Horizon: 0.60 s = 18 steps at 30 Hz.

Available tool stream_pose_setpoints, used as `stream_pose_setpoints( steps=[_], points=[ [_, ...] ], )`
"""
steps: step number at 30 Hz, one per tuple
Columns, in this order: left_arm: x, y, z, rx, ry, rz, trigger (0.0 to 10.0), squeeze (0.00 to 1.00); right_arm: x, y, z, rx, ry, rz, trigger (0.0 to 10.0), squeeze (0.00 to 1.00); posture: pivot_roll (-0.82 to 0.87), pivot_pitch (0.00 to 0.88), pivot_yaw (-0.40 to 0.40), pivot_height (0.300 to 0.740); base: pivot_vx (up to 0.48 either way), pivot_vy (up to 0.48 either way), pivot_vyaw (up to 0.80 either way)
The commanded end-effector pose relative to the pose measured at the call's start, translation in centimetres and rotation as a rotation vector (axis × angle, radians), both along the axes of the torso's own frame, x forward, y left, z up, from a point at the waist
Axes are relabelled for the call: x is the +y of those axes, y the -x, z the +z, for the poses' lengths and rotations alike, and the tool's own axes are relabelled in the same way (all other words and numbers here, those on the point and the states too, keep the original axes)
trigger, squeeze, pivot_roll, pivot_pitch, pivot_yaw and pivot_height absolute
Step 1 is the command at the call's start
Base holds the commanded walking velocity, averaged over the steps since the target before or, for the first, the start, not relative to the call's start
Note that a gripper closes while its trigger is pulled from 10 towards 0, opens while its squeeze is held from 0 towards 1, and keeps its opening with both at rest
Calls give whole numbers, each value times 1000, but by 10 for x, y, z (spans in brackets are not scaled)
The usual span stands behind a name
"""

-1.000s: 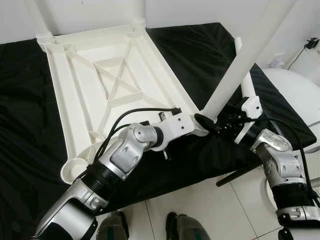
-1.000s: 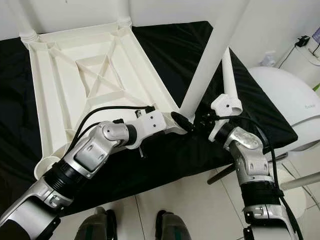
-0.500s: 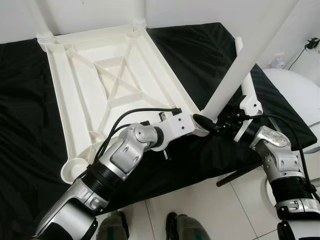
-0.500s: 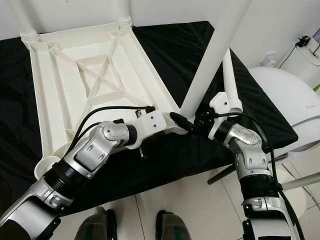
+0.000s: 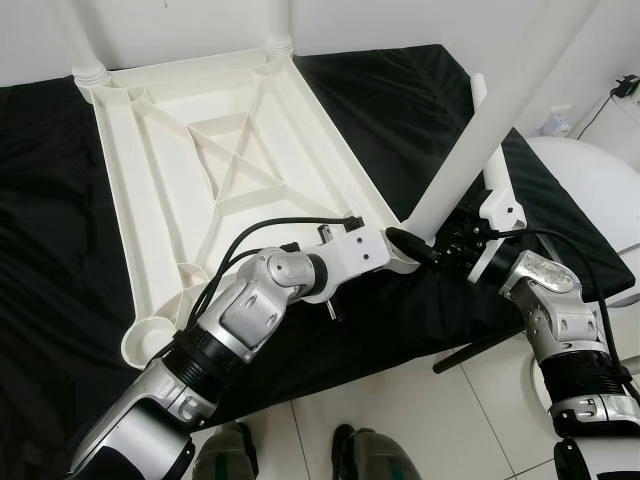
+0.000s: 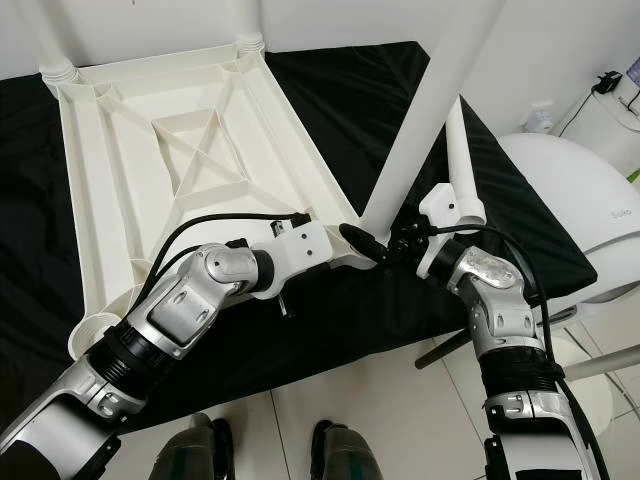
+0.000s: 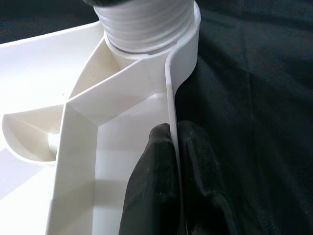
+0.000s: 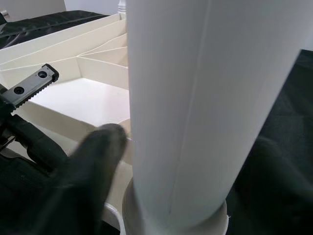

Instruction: Building children table

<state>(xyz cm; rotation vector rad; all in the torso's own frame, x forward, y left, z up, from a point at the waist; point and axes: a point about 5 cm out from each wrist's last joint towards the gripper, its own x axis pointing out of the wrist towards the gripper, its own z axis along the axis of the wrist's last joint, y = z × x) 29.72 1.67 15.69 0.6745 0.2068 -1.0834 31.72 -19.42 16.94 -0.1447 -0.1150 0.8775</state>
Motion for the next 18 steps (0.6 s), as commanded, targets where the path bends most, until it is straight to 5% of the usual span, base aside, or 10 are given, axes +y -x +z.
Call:
stream_pose_setpoints(
  steps=[1,9,10,11,12,18],
  points=[
    [10,0,-20,35,-86,53,10000,0,-1,-1,1,-7,6,-3,0,0,-15,129,-27,740,0,0,0],
    [10,0,-19,35,-85,56,10000,0,-1,-1,-1,3,5,-2,0,0,-15,128,-28,740,0,0,0],
    [10,0,-19,35,-85,56,10000,0,-2,-1,-1,4,6,-6,4196,0,-15,130,-28,740,0,0,0],
    [10,0,-19,35,-85,56,10000,0,-2,-1,-1,4,6,-9,4196,0,-15,130,-28,740,0,0,0],
    [10,0,-20,35,-85,57,10000,0,-2,-1,-2,6,6,-23,10000,0,-14,131,-29,740,0,0,0],
    [11,-1,-20,36,-86,59,10000,0,0,0,-3,8,-17,-62,10000,0,-14,133,-32,740,0,0,0]
  ],
)
